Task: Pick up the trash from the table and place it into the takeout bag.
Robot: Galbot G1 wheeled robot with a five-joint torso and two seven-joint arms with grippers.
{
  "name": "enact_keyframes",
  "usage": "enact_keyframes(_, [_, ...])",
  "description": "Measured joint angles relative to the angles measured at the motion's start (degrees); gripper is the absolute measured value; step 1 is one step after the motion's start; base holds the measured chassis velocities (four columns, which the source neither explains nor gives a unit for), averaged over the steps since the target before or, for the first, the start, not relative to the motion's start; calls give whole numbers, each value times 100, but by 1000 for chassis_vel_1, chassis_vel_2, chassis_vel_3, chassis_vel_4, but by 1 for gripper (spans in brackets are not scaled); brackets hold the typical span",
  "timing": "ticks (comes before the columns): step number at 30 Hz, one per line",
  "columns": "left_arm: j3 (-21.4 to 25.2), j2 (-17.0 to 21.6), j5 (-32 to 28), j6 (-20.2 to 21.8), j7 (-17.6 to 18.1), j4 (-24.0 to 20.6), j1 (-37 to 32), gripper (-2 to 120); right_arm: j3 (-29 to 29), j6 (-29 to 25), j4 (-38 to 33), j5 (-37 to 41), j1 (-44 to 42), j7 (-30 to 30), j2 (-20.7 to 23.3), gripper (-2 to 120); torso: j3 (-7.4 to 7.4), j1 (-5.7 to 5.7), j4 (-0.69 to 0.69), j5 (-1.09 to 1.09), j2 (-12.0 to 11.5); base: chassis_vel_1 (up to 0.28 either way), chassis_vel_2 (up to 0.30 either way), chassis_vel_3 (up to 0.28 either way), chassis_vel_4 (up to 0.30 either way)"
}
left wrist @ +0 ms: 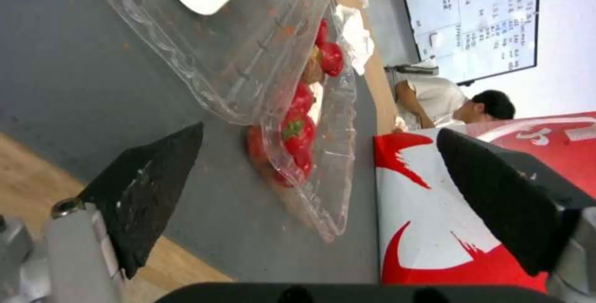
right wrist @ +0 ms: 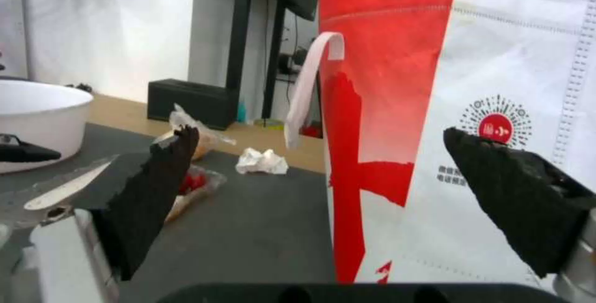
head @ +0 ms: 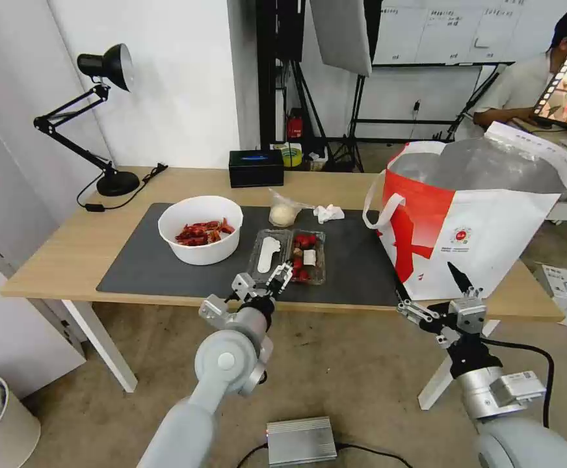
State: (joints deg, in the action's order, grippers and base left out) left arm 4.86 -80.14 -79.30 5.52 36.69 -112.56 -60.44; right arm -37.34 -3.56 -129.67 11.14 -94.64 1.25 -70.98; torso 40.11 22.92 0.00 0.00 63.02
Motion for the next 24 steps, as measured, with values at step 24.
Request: enact_keyframes(24, [-49, -67, 0, -129, 113, 241, 243, 100, 67, -23, 66, -63, 7, 5, -64, 100, 0, 0, 0, 0, 0, 0, 0, 0, 0])
